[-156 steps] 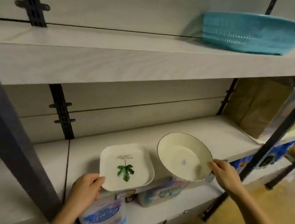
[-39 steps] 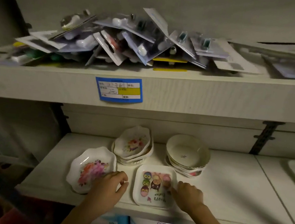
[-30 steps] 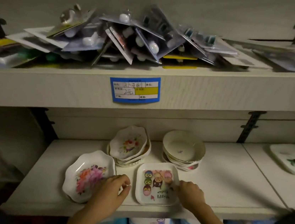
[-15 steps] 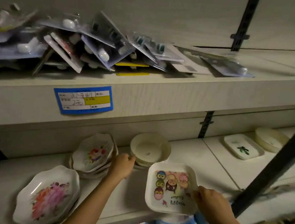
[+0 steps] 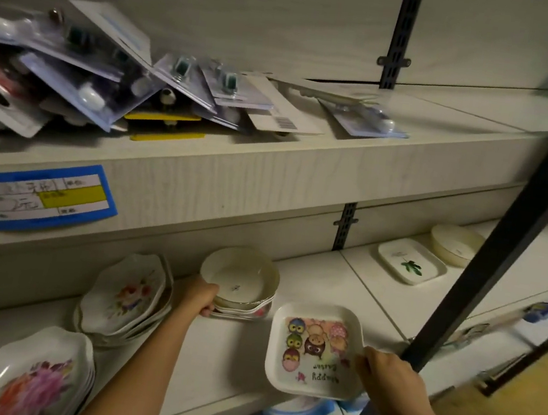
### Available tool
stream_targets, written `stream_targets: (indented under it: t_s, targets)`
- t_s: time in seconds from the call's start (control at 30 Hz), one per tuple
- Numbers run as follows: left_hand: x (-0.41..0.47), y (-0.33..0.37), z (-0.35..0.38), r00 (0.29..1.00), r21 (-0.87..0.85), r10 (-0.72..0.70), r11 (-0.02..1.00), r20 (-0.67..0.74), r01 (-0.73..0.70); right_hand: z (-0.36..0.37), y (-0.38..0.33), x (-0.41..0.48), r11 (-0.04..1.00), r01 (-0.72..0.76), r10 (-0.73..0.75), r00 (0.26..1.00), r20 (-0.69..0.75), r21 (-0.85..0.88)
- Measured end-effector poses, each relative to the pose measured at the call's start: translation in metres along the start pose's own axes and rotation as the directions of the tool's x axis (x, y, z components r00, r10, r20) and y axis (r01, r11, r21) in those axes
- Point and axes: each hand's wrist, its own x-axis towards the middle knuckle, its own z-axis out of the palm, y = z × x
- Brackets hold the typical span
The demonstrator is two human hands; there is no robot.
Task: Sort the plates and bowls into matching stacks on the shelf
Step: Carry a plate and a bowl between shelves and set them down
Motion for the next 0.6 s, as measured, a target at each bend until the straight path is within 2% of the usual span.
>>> stream_targets:
  t_s: [0.13,0.33,0.5,0.6]
  targets:
    - [0.004,0.002,-0.007,1.0,-0.008,0.021,1.0,-0.008,-0.021,-0.003,0.003,0.001,1.0,0.013,-0.013,1.0,-0.009,-0.001]
    - [-0.015,0.0,-0.028,0.993,-0.074,0.1,0.992,-0.065,-0.104,-0.007,0.016,-0.015,0.993,-0.031,0.036,0.999,-0.041,0.111]
    - [-0.053,-0.005,-0.038,0.973,-0.073,0.232,0.97,0.005,-0.231,-0.008,0.038,-0.054,0.985,-0.063,0.08,0.992,-0.102,0.163]
    - [-0.073,-0.006,-0.034,0.951,-0.045,0.299,0.954,0.079,-0.296,-0.008,0.056,-0.082,0.975,-0.133,0.157,0.979,-0.129,0.178]
